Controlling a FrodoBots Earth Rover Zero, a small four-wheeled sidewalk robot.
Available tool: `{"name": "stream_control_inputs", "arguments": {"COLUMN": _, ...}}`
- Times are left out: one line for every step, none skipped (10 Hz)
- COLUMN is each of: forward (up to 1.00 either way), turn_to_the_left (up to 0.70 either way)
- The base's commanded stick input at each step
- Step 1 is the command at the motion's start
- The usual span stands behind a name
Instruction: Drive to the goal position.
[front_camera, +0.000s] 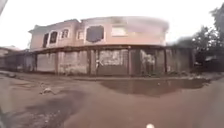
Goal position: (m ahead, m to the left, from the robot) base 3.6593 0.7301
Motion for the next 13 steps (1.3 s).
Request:
{"name": "stream_control_inputs", "arguments": {"forward": 0.50, "turn_to_the_left": -0.24}}
{"name": "stream_control_inputs", "arguments": {"forward": 0.50, "turn_to_the_left": -0.26}}
{"name": "stream_control_inputs", "arguments": {"forward": 0.50, "turn_to_the_left": -0.27}}
{"name": "stream_control_inputs", "arguments": {"forward": 0.50, "turn_to_the_left": -0.27}}
{"name": "stream_control_inputs", "arguments": {"forward": 0.50, "turn_to_the_left": -0.27}}
{"name": "stream_control_inputs", "arguments": {"forward": 0.50, "turn_to_the_left": -0.27}}
{"name": "stream_control_inputs", "arguments": {"forward": 0.50, "turn_to_the_left": -0.24}}
{"name": "stream_control_inputs", "arguments": {"forward": 0.50, "turn_to_the_left": -0.21}}
{"name": "stream_control_inputs", "arguments": {"forward": 0.50, "turn_to_the_left": -0.17}}
{"name": "stream_control_inputs", "arguments": {"forward": 0.50, "turn_to_the_left": -0.14}}
{"name": "stream_control_inputs", "arguments": {"forward": 0.50, "turn_to_the_left": -0.11}}
{"name": "stream_control_inputs", "arguments": {"forward": 0.50, "turn_to_the_left": -0.08}}
{"name": "stream_control_inputs", "arguments": {"forward": 0.50, "turn_to_the_left": -0.05}}
